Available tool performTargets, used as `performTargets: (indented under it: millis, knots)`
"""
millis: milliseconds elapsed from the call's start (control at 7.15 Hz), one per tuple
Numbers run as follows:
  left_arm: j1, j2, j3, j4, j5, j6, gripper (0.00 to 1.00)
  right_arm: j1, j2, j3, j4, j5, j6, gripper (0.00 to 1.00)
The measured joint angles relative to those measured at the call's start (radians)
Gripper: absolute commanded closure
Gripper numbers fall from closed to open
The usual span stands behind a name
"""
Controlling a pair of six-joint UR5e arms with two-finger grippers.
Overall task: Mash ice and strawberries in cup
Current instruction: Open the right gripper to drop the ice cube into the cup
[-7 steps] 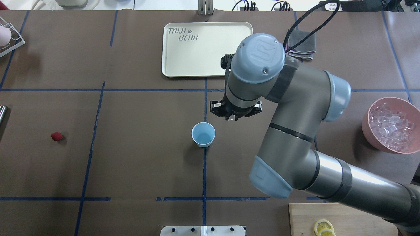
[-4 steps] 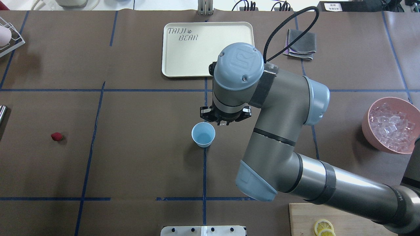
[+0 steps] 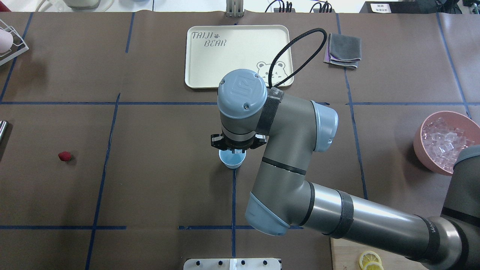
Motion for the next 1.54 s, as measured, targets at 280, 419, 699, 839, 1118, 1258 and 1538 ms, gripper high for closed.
performTargets:
  millis: [280, 419, 699, 839, 1118, 1258, 1538]
  knots:
    - [0.000, 0.000, 0.000, 0.000, 0.000, 0.000, 0.00, -0.006, 0.008, -0.007, 0.024, -0.005, 0.001, 0.97]
    - [0.000, 0.000, -0.001, 0.000, 0.000, 0.000, 0.00, -0.010, 0.010, -0.013, 0.030, -0.007, 0.001, 0.96]
    - [0.000, 0.000, -0.001, 0.001, 0.000, 0.000, 0.00, -0.015, 0.009, -0.030, 0.033, -0.009, 0.001, 0.76]
    - [0.000, 0.000, -0.002, 0.001, 0.000, 0.000, 0.00, -0.016, 0.011, -0.036, 0.034, -0.009, 0.001, 0.66]
    - [0.000, 0.000, -0.002, 0.001, 0.000, 0.000, 0.00, -0.017, 0.017, -0.038, 0.034, -0.009, 0.003, 0.55]
    - [0.000, 0.000, -0.001, 0.001, 0.000, 0.000, 0.00, -0.017, 0.018, -0.037, 0.034, -0.009, 0.004, 0.53]
    - [0.000, -0.001, -0.001, 0.002, 0.000, 0.000, 0.00, -0.017, 0.018, -0.034, 0.034, -0.009, 0.004, 0.52]
